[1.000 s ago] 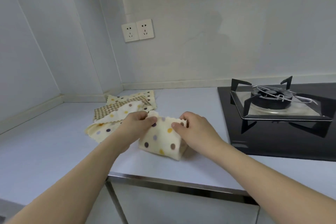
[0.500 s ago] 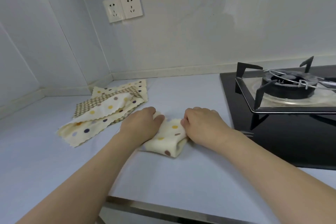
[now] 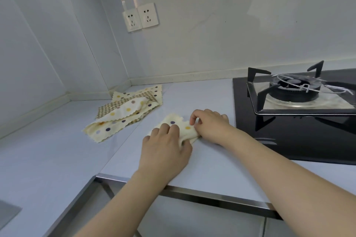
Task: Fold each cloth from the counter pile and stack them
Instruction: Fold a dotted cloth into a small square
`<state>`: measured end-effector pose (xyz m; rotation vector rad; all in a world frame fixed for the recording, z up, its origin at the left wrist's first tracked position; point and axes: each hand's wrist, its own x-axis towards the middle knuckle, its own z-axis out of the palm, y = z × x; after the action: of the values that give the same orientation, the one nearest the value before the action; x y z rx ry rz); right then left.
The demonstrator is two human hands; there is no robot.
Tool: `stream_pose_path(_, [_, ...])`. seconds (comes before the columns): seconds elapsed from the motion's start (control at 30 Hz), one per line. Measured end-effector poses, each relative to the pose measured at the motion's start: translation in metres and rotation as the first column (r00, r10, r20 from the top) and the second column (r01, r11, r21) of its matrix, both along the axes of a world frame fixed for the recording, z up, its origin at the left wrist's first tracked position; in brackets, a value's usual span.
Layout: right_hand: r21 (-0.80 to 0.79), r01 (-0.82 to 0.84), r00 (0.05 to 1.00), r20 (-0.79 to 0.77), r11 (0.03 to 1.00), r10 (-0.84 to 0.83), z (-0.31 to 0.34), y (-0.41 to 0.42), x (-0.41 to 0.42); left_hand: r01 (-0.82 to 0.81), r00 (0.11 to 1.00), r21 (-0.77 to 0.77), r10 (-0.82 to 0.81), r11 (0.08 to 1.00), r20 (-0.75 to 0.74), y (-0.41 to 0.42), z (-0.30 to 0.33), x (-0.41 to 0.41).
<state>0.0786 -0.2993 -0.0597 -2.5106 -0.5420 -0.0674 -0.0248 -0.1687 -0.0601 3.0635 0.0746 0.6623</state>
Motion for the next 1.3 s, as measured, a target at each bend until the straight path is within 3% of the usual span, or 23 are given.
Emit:
stream_pose_path(0.13, [-0.089, 0.008, 0.998, 0.064, 0.996, -0.002, 0.0, -0.003, -0.006, -0.096, 0.994, -0.079, 0.092, 0.992, -0.063, -0.008, 0.0, 0.004])
stream_pose_path(0.3, [-0.173, 0.05, 0.994, 0.107, 0.984, -0.032, 0.001, -0.004, -0.009, -0.116, 0.97, -0.313, 0.04, 0.943, -0.239, -0.016, 0.01, 0.0])
stream_pose_path(0.53, [-0.202, 0.052, 0.994, 0.105, 0.978, -0.031, 0.001, -0.007, -0.01, -0.133, 0.852, -0.343, -0.07, 0.93, -0.519, 0.001, 0.016, 0.002])
stream_pose_path(0.67, [-0.248, 0.088, 0.992, 0.105, 0.965, -0.064, 0.002, -0.008, -0.009, -0.161, 0.913, -0.563, -0.094, 0.811, -0.397, 0.019, 0.017, 0.009])
stream_pose_path(0.7, [-0.242, 0.094, 0.992, 0.11, 0.966, -0.068, 0.002, -0.008, -0.009, -0.144, 0.928, -0.558, -0.084, 0.817, -0.363, 0.02, 0.015, 0.007])
stream_pose_path(0.77, [-0.224, 0.1, 0.99, 0.116, 0.969, -0.075, 0.003, -0.009, -0.01, -0.067, 0.942, -0.392, -0.071, 0.917, -0.327, 0.021, 0.009, 0.004])
stream_pose_path(0.97, [-0.246, 0.162, 0.981, 0.146, 0.956, -0.128, 0.009, -0.009, -0.014, -0.019, 0.826, -0.272, -0.138, 0.962, -0.546, 0.03, 0.014, 0.003])
stream_pose_path(1.07, [-0.247, 0.174, 0.98, 0.141, 0.953, -0.143, 0.012, -0.006, -0.016, -0.09, 0.774, -0.292, -0.117, 0.952, -0.622, 0.032, 0.025, 0.021])
stream_pose_path(1.13, [-0.32, 0.122, 0.991, 0.094, 0.94, -0.097, 0.013, -0.006, -0.013, -0.127, 0.841, -0.274, -0.043, 0.953, -0.539, 0.037, 0.034, 0.041])
stream_pose_path(1.2, [-0.352, 0.052, 0.999, 0.004, 0.935, -0.054, 0.015, -0.01, -0.009, -0.157, 0.939, -0.411, 0.007, 0.898, -0.344, 0.04, 0.036, 0.054])
stream_pose_path(1.27, [-0.305, 0.008, 0.998, -0.057, 0.952, -0.026, 0.015, -0.014, -0.004, -0.23, 0.955, -0.485, 0.1, 0.844, -0.28, 0.035, 0.027, 0.06])
stream_pose_path(1.3, [-0.283, -0.003, 0.998, -0.054, 0.959, -0.013, 0.014, -0.014, -0.002, -0.239, 0.953, -0.414, 0.13, 0.878, -0.273, 0.031, 0.02, 0.06])
